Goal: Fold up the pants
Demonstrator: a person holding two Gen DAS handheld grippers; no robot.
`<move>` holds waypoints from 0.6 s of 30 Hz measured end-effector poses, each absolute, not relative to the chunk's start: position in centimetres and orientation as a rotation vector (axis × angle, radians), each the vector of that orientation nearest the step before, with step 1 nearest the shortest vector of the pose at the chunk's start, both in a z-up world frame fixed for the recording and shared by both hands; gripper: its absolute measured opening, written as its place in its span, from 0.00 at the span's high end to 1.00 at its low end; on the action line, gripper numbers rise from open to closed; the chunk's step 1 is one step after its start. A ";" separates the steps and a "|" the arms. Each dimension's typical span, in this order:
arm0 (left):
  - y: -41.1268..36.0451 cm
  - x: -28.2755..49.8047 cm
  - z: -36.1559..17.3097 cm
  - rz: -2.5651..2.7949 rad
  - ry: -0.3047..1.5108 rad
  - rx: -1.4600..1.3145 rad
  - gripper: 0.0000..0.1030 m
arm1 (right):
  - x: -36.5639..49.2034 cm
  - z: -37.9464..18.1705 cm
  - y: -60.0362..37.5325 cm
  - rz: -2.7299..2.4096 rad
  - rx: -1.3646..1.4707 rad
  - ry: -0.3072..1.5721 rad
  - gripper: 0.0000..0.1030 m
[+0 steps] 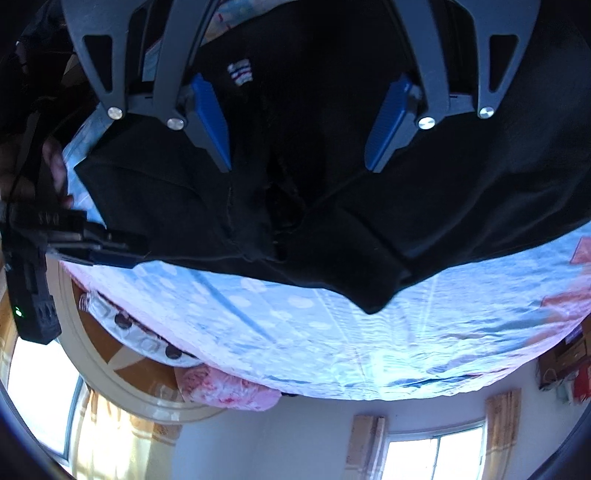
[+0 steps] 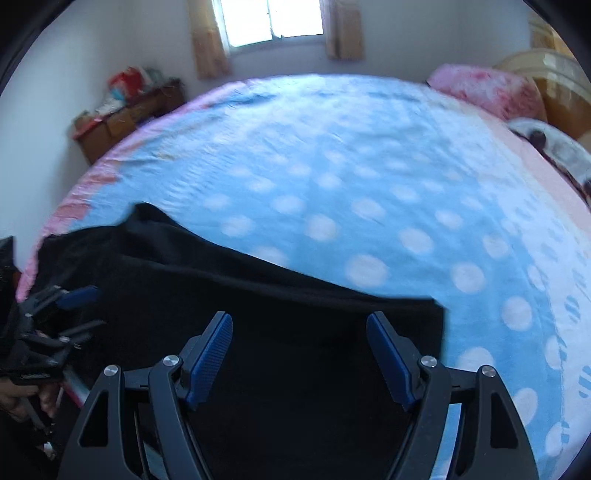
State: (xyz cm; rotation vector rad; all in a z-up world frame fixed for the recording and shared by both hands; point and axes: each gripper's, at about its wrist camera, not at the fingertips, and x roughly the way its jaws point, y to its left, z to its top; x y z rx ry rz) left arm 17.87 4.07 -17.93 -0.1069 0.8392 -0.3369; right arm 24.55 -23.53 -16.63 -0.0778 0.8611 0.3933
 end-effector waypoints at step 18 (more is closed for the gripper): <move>5.6 15.4 -15.2 -0.384 0.673 -0.088 0.03 | 25.4 -14.5 -18.2 0.552 -0.229 0.933 0.23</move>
